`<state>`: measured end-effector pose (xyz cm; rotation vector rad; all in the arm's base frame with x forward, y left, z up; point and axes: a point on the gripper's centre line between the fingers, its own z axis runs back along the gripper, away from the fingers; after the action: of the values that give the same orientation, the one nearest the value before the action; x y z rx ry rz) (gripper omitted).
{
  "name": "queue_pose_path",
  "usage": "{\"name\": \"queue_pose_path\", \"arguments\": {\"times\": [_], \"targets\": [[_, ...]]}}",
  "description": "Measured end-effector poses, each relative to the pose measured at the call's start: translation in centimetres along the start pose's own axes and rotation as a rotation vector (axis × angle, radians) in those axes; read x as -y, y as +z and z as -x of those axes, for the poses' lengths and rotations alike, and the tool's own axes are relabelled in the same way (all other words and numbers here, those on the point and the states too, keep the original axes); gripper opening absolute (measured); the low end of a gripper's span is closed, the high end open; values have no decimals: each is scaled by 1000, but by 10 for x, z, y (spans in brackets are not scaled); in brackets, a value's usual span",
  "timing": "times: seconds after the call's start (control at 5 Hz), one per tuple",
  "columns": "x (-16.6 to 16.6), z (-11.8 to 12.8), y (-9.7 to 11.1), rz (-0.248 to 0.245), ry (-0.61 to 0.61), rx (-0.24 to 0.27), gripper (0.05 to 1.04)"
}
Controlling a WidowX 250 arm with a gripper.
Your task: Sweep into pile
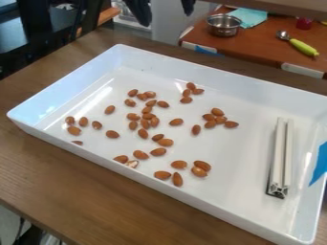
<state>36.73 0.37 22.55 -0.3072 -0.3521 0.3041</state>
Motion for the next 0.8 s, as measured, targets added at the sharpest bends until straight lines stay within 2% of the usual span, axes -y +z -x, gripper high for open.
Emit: {"name": "queue_pose_path", "arguments": {"times": [0.2, 0.4, 0.6, 0.8], "targets": [[-6, 7, -16, -15, 21, -55, 1000], [15, 26, -29, -67, -29, -127, 1000], [42, 39, -42, -127, -92, -126, 1000], [63, 53, -54, -159, -152, -112, 1000]]}}
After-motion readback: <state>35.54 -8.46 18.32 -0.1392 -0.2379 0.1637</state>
